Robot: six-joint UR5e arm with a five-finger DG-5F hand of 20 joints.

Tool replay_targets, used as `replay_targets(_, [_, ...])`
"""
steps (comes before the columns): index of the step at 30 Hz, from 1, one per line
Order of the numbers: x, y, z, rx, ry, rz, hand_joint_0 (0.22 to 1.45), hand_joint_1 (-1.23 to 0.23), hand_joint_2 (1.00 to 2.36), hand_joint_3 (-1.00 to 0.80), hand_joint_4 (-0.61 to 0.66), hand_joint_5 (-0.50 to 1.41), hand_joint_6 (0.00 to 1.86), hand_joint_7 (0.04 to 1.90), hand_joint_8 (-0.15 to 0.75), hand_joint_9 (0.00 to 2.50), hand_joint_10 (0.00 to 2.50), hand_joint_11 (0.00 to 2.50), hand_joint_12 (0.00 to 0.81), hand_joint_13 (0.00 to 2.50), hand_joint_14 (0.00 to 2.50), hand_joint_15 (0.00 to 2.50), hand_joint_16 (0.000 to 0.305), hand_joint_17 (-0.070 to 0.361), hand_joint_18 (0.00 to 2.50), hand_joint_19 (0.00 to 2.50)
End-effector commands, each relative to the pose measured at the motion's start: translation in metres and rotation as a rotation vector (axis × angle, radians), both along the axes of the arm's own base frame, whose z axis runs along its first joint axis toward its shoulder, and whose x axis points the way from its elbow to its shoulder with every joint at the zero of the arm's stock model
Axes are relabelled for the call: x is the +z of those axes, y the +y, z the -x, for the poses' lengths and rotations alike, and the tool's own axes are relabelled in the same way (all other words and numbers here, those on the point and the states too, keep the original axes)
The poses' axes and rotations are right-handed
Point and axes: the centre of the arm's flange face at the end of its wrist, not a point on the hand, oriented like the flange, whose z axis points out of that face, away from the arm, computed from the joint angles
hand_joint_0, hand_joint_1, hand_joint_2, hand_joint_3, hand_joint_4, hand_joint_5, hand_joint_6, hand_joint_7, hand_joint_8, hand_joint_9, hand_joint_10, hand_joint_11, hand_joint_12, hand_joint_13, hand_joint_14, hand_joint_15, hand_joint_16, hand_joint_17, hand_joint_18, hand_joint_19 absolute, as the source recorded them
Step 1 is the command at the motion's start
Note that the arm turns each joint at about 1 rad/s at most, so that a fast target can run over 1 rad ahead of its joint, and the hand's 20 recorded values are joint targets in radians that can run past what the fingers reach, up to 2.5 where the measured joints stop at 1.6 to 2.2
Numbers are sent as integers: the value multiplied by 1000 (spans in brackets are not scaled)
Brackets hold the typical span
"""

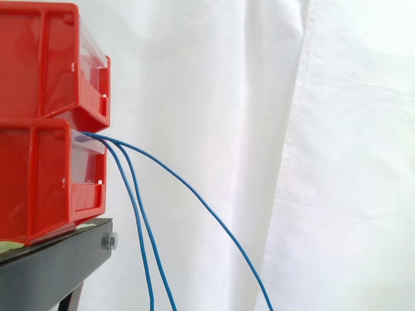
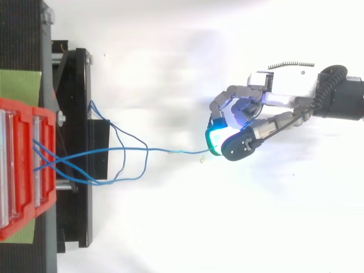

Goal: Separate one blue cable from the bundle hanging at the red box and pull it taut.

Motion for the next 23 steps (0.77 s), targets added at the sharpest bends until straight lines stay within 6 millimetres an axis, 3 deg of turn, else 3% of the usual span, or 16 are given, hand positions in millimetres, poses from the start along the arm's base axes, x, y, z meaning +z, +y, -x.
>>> replay_targets(1, [0, 0, 0, 0, 0, 0, 794, -734, 1014, -325, -60, -219, 948, 1168, 369, 657, 2500, 1175, 384, 717, 2500, 1208, 39, 87, 1096, 1112])
replay_targets(23, [0, 0, 0, 0, 0, 0, 793, -733, 1015, -321, -52, -218, 948, 1172, 370, 679, 2500, 1203, 393, 742, 2500, 1239, 38, 87, 1111, 1097])
